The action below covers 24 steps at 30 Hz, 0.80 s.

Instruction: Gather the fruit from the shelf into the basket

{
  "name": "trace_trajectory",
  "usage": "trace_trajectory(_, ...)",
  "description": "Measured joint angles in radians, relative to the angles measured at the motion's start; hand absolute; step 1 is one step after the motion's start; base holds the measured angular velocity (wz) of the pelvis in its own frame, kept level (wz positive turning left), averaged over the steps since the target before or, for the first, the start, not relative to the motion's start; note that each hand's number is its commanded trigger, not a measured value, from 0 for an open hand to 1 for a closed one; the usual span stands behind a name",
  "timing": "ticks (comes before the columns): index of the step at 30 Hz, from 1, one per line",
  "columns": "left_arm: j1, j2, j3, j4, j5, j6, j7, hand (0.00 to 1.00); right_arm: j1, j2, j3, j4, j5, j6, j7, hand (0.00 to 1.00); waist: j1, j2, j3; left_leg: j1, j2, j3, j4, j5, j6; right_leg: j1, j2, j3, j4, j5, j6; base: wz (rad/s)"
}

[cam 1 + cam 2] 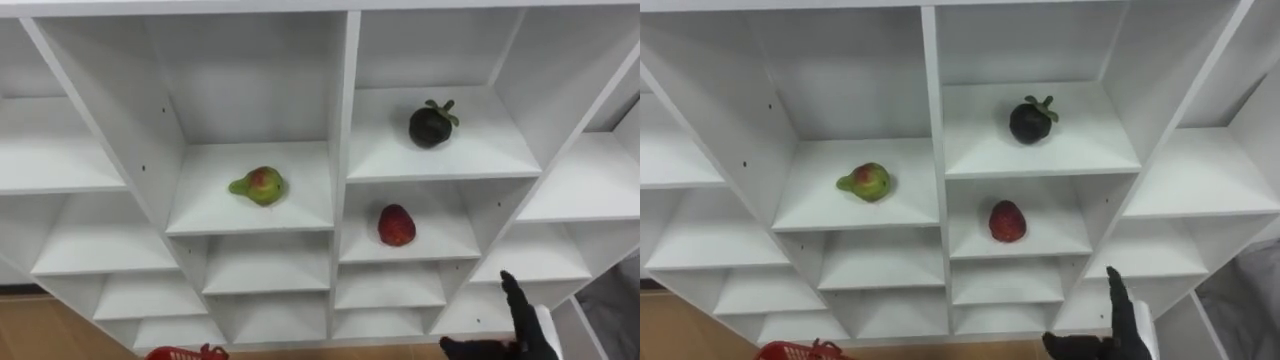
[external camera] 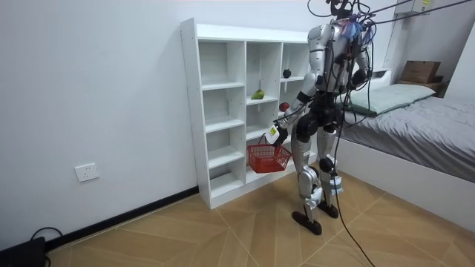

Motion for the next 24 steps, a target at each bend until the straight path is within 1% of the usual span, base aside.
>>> trace_trajectory(2,-0.001,0.000,0.000,0.000,0.000,-0.005,-0.002,1.00,0.001,-0.006,0.008,-0.091,0.010,-0.008,0.001,0.00,0.001,0.003,-0.0014,-0.008,0.001,0.002,0.000,0.000,0.000,-0.010,0.002,0.002,-0.001,0.007,0.000,-0.05)
trace_trajectory(3,0.000,0.001,0.000,0.001,0.001,-0.008,-0.002,1.00,0.000,-0.010,0.009,-0.134,0.016,-0.025,0.001,0.00,0.002,0.008,-0.0001,-0.009,0.002,0.005,0.000,0.000,0.000,-0.012,0.003,0.005,-0.001,0.009,-0.001,-0.08)
trace_trajectory(4,0.002,0.002,0.000,0.002,0.001,-0.015,-0.002,1.00,-0.006,-0.016,0.009,-0.161,0.015,-0.042,0.001,0.00,0.002,0.008,0.0005,-0.009,0.002,0.007,-0.001,0.000,0.000,-0.012,0.003,0.007,-0.001,0.009,0.000,-0.05)
trace_trajectory(6,0.004,0.003,0.000,0.002,0.003,-0.019,-0.002,1.00,-0.015,-0.019,0.008,-0.209,0.013,-0.045,0.001,0.00,0.002,0.007,0.0005,-0.012,0.002,0.010,-0.001,0.000,0.000,-0.016,0.003,0.011,-0.001,0.009,0.000,-0.05)
trace_trajectory(7,0.005,0.006,0.000,0.002,0.003,-0.021,-0.002,1.00,-0.018,-0.019,0.009,-0.238,0.013,-0.053,0.001,0.00,0.005,0.004,-0.0015,-0.018,0.002,0.011,-0.001,0.000,0.000,-0.021,0.004,0.013,0.001,0.010,0.001,-0.06)
trace_trajectory(9,0.004,0.015,-0.001,0.001,0.003,-0.024,-0.006,1.00,-0.018,-0.020,0.012,-0.283,0.015,-0.056,0.001,0.00,0.006,0.004,-0.0008,-0.026,0.002,0.013,0.000,0.000,0.000,-0.026,0.004,0.015,0.001,0.012,0.000,-0.04)
trace_trajectory(10,0.004,0.018,-0.001,0.001,0.003,-0.025,-0.008,1.00,-0.019,-0.020,0.014,-0.296,0.014,-0.057,0.002,0.00,0.006,0.000,-0.0024,-0.026,0.002,0.013,0.000,0.000,0.000,-0.027,0.004,0.016,0.001,0.013,0.000,0.00)
trace_trajectory(12,0.001,0.024,-0.001,0.009,0.001,-0.030,-0.012,1.00,-0.034,-0.021,0.018,-0.324,-0.008,-0.063,0.003,0.00,0.009,0.002,-0.0011,-0.024,0.003,0.018,-0.001,0.000,0.000,-0.025,0.004,0.017,0.000,0.014,0.001,-0.04)
trace_trajectory(17,-0.015,0.024,-0.001,0.043,0.002,-0.035,-0.013,1.00,-0.079,-0.028,0.017,-0.369,-0.042,-0.069,0.001,0.00,0.018,0.007,0.0042,-0.021,0.002,0.022,-0.001,0.000,0.001,-0.027,0.005,0.025,-0.002,0.015,0.002,-0.04)
trace_trajectory(19,-0.016,0.024,-0.001,0.045,0.002,-0.034,-0.025,1.00,-0.098,-0.046,0.017,-0.378,-0.056,-0.080,-0.004,0.00,0.021,0.009,0.0035,-0.020,0.003,0.021,0.000,0.000,0.001,-0.027,0.004,0.025,-0.002,0.015,0.002,0.00)
trace_trajectory(24,-0.011,0.024,0.002,0.046,0.002,-0.032,-0.042,1.00,-0.107,-0.052,0.017,-0.403,-0.058,-0.081,-0.007,0.00,0.029,0.008,0.0021,-0.029,0.003,0.010,0.001,0.001,0.000,-0.028,0.004,0.014,-0.002,0.015,0.001,0.05)
